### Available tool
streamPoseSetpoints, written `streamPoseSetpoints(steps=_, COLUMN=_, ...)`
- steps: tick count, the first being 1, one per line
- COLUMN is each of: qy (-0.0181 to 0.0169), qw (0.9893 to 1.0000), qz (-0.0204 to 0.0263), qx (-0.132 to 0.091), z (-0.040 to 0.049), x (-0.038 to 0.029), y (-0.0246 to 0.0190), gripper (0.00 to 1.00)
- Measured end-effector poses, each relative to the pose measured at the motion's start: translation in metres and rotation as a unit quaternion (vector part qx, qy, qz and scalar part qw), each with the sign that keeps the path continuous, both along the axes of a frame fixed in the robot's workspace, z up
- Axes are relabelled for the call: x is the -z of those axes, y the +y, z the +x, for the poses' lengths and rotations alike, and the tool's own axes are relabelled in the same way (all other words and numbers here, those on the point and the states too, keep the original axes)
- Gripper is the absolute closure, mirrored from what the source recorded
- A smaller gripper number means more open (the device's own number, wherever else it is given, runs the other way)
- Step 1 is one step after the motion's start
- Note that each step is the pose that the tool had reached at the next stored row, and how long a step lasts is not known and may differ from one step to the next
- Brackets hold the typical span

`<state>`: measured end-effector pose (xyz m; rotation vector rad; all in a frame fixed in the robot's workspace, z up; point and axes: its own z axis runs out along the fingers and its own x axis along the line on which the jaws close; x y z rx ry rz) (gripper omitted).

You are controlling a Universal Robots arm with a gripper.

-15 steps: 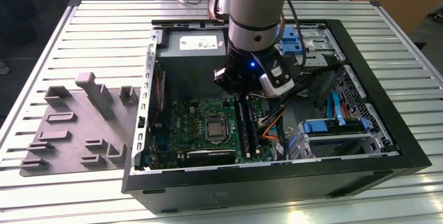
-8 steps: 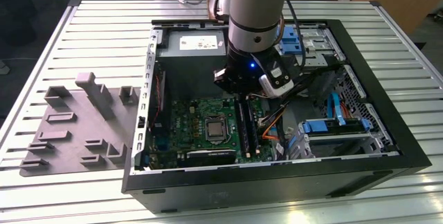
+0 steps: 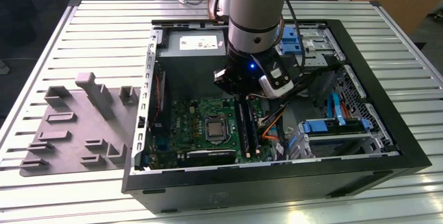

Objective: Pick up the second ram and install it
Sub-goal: 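Press down the second ram until it locks into place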

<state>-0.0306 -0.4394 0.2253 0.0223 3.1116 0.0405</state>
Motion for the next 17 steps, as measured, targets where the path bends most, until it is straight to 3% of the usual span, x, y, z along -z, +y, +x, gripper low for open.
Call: streamPoseSetpoints(steps=17, qy=0.0, qw=1.0, qz=0.0, qx=0.0, z=0.0, x=0.0034, y=0.0, gripper=0.89)
